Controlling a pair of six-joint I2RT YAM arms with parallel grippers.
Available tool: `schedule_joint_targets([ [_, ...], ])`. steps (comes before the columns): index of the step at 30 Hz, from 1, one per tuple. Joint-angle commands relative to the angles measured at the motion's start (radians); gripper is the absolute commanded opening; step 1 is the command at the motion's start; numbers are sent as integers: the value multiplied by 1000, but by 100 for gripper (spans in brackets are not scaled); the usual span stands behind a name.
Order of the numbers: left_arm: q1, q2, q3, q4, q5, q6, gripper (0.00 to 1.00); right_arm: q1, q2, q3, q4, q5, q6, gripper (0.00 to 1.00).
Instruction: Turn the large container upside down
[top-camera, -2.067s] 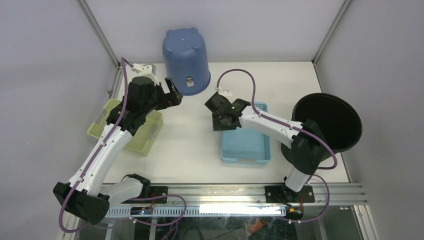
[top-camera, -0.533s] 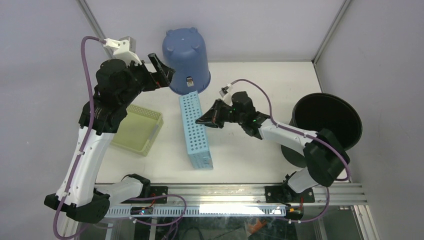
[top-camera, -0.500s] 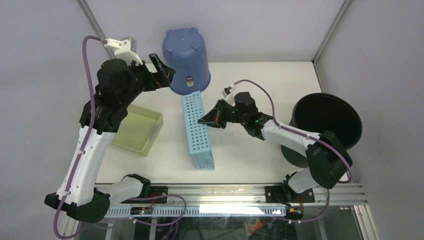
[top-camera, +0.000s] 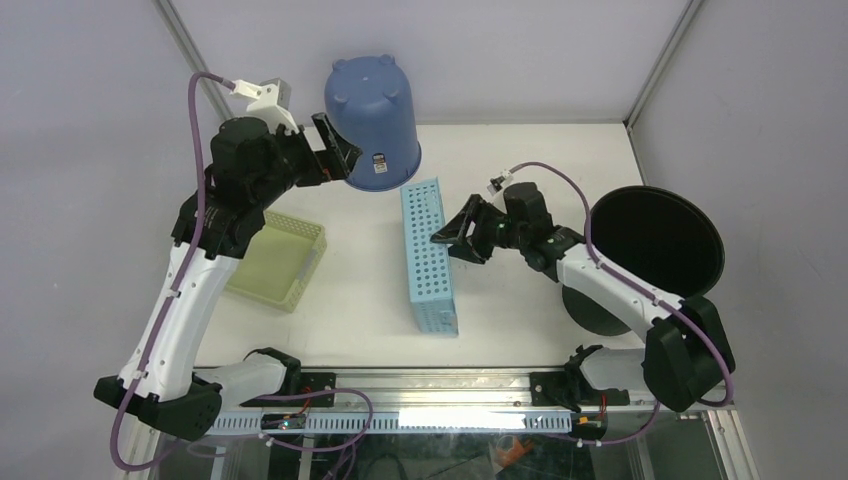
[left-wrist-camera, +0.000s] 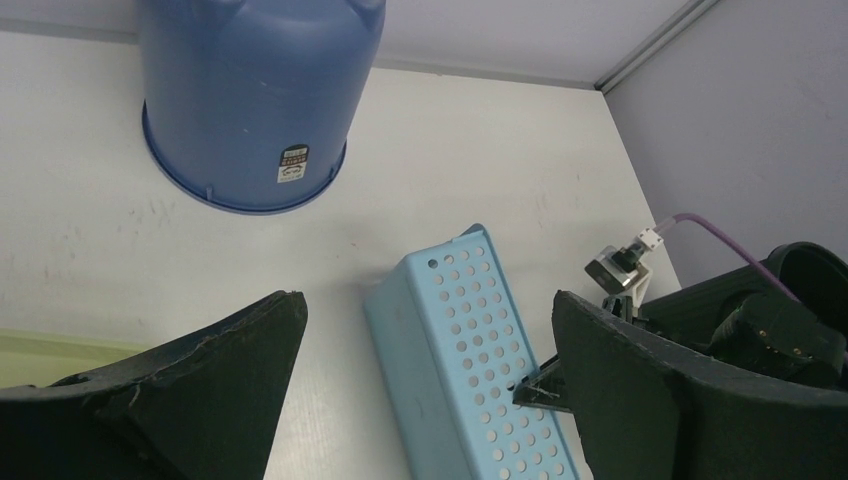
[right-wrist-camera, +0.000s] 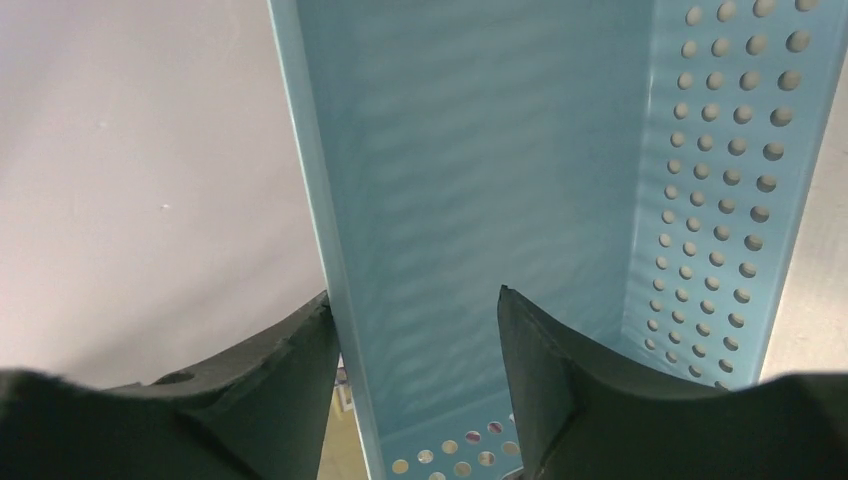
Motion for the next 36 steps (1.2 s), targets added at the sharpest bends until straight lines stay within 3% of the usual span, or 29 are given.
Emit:
schedule_joint_targets([
  [1, 10, 15, -55, 28, 57, -37, 99, 2, -22, 124, -210, 92, -149, 61],
  [8, 10, 12, -259, 43, 182, -173, 99, 74, 24, 376, -449, 232, -319, 77],
  [12, 11, -13, -370, 58, 195, -206, 99, 206, 126, 588, -692, 476, -418, 77],
  [17, 12, -3, -500, 87, 252, -228, 99, 310, 234, 765, -901, 752, -458, 62],
  [24, 10, 10, -628, 190, 326, -263, 99, 331, 229, 773, -928, 831, -459, 38],
  [29, 10, 29, -644, 211, 345, -258, 99, 345, 213, 778, -905, 813, -454, 31],
  [36, 10, 34, -628, 212, 345, -239, 99, 320, 218, 719, -952, 881, -437, 29],
])
